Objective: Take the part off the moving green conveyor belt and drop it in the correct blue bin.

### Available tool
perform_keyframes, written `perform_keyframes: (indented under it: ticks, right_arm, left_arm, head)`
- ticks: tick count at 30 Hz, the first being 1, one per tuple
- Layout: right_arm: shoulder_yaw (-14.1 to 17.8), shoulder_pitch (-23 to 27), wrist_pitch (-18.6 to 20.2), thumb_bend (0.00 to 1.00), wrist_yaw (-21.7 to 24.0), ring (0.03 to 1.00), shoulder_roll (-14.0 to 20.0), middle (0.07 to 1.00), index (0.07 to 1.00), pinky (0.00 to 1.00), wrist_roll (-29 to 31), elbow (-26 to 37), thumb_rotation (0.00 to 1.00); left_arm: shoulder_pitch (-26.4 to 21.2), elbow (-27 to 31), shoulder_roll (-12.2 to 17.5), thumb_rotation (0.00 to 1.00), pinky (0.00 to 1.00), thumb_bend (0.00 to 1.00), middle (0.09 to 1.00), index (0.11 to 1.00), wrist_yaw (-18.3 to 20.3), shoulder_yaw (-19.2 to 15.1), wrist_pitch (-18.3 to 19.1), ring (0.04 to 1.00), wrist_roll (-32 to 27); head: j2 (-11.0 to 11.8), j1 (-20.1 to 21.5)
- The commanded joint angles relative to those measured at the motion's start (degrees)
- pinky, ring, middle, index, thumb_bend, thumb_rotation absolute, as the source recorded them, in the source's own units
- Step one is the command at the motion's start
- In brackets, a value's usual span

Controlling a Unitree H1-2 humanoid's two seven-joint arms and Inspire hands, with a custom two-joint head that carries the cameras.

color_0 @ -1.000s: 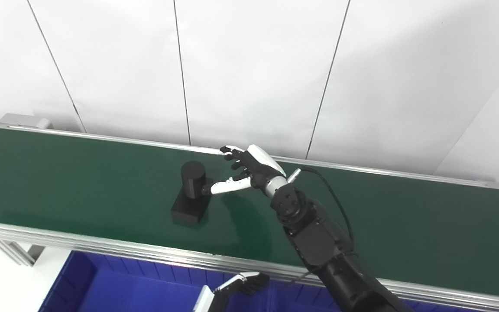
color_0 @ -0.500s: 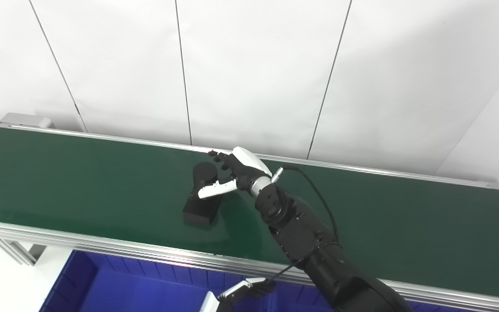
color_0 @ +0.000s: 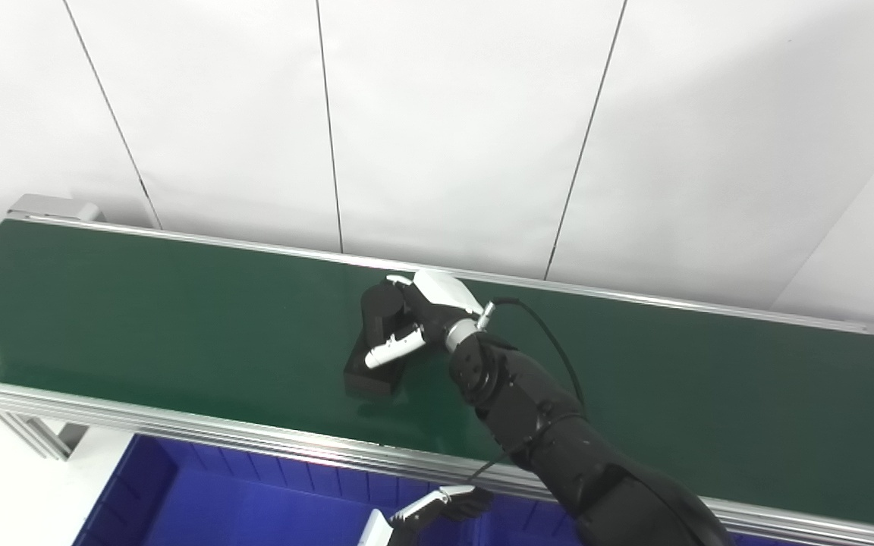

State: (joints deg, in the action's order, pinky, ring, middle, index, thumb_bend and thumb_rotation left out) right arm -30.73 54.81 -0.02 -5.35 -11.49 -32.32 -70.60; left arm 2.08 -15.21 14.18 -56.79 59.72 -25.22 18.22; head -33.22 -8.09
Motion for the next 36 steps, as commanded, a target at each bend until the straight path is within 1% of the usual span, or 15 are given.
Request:
perform_keyframes:
  ticks: [1,2,3,4,5,6,7,8,10,12,16,25,29,33,36]
  right_arm:
    - [0.74,1.57,-4.55,0.66,-3.05,0.652,-1.19,0.764,0.825,0.53,0.72,-0.40,0.16]
    - [0.86,1.26,-5.57,0.63,-4.13,0.594,-1.12,0.704,0.801,0.49,0.72,-0.66,0.11]
    - [1.13,0.86,-6.78,0.59,-5.47,0.491,-1.07,0.608,0.771,0.41,0.91,-0.89,0.06]
    - [1.38,0.57,-7.73,0.59,-6.71,0.462,-1.07,0.582,0.764,0.39,1.09,-1.24,0.05]
    - [1.55,0.47,-8.28,0.56,-7.46,0.376,-1.12,0.519,0.734,0.32,1.23,-1.58,0.02]
    - [1.55,0.25,-8.87,0.55,-8.85,0.346,-1.11,0.498,0.724,0.29,1.10,-1.88,0.01]
    - [1.51,0.17,-9.25,0.53,-9.77,0.396,-1.11,0.491,0.588,0.33,0.96,-2.15,0.00]
    - [1.29,-0.02,-9.94,0.52,-11.20,0.420,-1.04,0.465,0.545,0.35,0.62,-2.39,0.00]
    - [1.08,-0.22,-10.77,0.51,-13.30,0.424,-1.01,0.448,0.548,0.36,0.30,-2.96,0.00]
    - [1.21,-0.34,-11.19,0.51,-14.74,0.416,-1.02,0.476,0.507,0.35,0.33,-3.44,0.00]
    - [2.17,-0.70,-12.06,0.52,-17.40,0.357,-1.00,0.480,0.493,0.30,1.03,-3.80,0.00]
    - [5.44,-2.35,-13.60,0.52,-18.86,0.372,-0.30,0.480,0.493,0.32,3.88,-1.74,0.00]
    - [7.24,-6.66,-12.19,0.52,-17.07,0.388,1.33,0.482,0.493,0.34,5.17,6.99,0.00]
    - [8.16,-13.05,-7.92,0.52,-14.33,0.404,3.65,0.484,0.493,0.35,4.80,20.72,0.00]
    - [9.68,-19.09,-4.94,0.52,-12.24,0.386,5.45,0.483,0.493,0.33,5.04,33.05,0.00]
  left_arm:
    - [-0.56,0.85,-1.01,0.27,0.61,0.98,0.684,0.717,-1.51,0.61,-1.69,0.643,1.45]
    - [-0.52,0.88,-0.98,0.27,0.61,0.98,0.683,0.717,-1.50,0.55,-1.70,0.643,1.53]
    - [-0.44,1.01,-0.88,0.27,0.61,0.98,0.684,0.716,-1.33,0.39,-1.69,0.644,1.55]
    - [-0.32,1.21,-0.72,0.27,0.61,0.98,0.684,0.716,-0.92,0.22,-1.69,0.645,1.35]
    - [-0.24,1.35,-0.60,0.28,0.61,0.98,0.689,0.718,-0.63,0.10,-1.70,0.649,1.19]
    - [-0.24,1.43,-0.44,0.28,0.61,0.98,0.690,0.718,-0.51,0.03,-1.70,0.651,1.28]
    - [-0.25,1.46,-0.36,0.29,0.62,0.97,0.695,0.720,-0.45,-0.02,-1.70,0.654,1.37]
    - [-0.21,1.46,-0.26,0.29,0.62,0.97,0.698,0.720,-0.32,-0.17,-1.70,0.658,1.41]
    - [-0.26,1.37,-0.05,0.30,0.62,0.97,0.700,0.720,-0.37,-0.39,-1.70,0.661,1.69]
    - [-0.46,1.24,0.24,0.30,0.63,0.96,0.702,0.721,-0.62,-0.44,-1.70,0.664,1.97]
    - [-0.71,1.13,0.73,0.31,0.62,0.96,0.702,0.730,-0.28,-0.77,-1.70,0.658,1.84]
    - [-0.91,1.51,2.09,0.31,0.60,0.96,0.696,0.732,2.40,-2.78,-1.70,0.656,-0.14]
    - [-0.49,2.70,2.93,0.31,0.59,0.95,0.704,0.728,4.91,-4.22,-1.70,0.656,-2.70]
    - [0.32,4.03,3.44,0.32,0.59,0.94,0.717,0.734,7.87,-6.34,-1.70,0.665,-4.57]
    - [0.93,4.82,3.84,0.32,0.59,0.93,0.731,0.742,9.73,-8.00,-1.70,0.668,-5.09]
  head:
    - [-0.11,0.08]
    - [-0.11,0.08]
    - [-0.20,0.17]
    - [-0.26,0.25]
    - [-0.29,0.26]
    - [-0.29,0.27]
    - [-0.29,0.27]
    - [-0.31,0.30]
    - [-0.25,0.42]
    - [-0.19,0.73]
    - [-0.11,1.10]
    - [-0.61,3.27]
    - [-1.80,5.74]
    - [-3.17,8.40]
    - [-3.81,10.41]
